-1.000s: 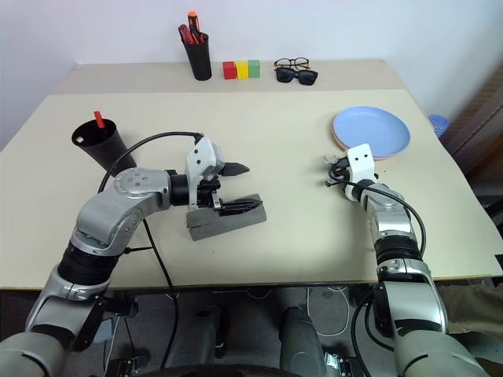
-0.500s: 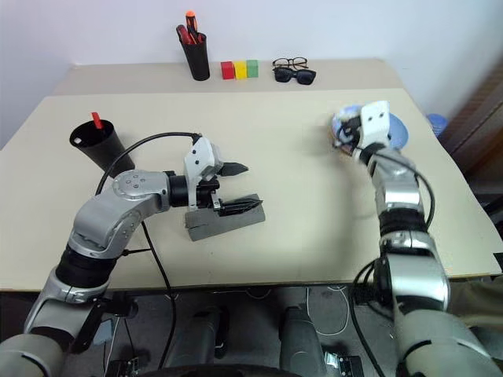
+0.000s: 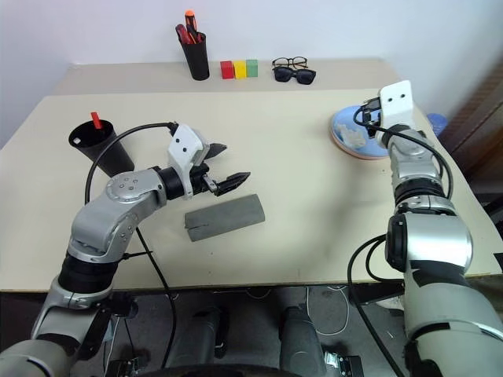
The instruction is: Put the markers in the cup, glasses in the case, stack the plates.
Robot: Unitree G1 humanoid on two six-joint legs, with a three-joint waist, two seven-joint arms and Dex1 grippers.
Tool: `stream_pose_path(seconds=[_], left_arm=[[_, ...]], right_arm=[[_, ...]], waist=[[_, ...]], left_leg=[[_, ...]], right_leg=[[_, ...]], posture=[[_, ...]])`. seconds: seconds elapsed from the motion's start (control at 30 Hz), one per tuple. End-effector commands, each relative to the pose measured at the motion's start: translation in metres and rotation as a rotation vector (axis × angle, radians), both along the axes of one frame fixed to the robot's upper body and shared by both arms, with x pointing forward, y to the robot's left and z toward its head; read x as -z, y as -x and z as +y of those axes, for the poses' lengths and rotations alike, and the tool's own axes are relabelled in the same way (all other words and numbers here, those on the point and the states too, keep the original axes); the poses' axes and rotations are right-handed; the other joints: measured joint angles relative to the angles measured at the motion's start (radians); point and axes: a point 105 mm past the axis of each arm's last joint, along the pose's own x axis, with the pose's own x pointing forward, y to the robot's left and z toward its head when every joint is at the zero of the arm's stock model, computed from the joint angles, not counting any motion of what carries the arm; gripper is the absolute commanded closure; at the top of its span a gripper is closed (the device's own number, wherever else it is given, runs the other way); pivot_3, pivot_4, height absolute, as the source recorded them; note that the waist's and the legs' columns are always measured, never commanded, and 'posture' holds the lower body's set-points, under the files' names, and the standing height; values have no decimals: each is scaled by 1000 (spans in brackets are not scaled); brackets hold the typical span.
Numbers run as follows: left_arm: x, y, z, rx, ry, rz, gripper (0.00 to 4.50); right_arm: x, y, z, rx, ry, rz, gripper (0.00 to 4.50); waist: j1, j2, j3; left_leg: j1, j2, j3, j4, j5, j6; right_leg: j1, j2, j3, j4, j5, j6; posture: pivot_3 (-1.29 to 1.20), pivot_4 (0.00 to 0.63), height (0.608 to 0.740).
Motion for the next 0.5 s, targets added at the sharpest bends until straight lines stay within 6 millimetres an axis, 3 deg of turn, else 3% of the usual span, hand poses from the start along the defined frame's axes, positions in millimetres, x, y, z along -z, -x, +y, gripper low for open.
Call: stream_pose_path(seconds=[0.03, 0.17, 0.27, 0.4, 0.5], left_arm=[[-2, 3, 2, -18, -7, -66, 0], [7, 2, 13, -62, 20, -87, 0], [14, 2, 26, -102, 54, -93, 0], [11, 6, 46, -204, 113, -255, 0], [28, 15, 57, -204, 106, -224, 0]], right_arm=[[-17, 8, 4, -129, 2, -82, 1618], [4, 30, 18, -322, -24, -58, 1618], [23, 67, 29, -423, -31, -22, 1618], [40, 115, 37, -455, -78, 16, 1618], [55, 144, 36, -466, -105, 83, 1618]], waist=[[1, 0, 0], [8, 0, 0], [16, 0, 0], [12, 1, 0], [8, 1, -1]], left_leg=[[0, 0, 0, 0, 0, 0], [1, 0, 0, 0, 0, 0], [3, 0, -1, 0, -1, 1], [4, 0, 0, 1, -1, 1], [7, 0, 1, 1, -1, 0]], right_leg=[[0, 0, 0, 0, 0, 0], [2, 0, 0, 0, 1, 2], [5, 0, -1, -2, 0, 3], [5, -1, -1, -1, -2, 0], [7, -1, 0, -1, -2, -1]], posture=[[0, 150, 740], [0, 150, 740], [0, 150, 740], [0, 150, 740], [0, 150, 740]])
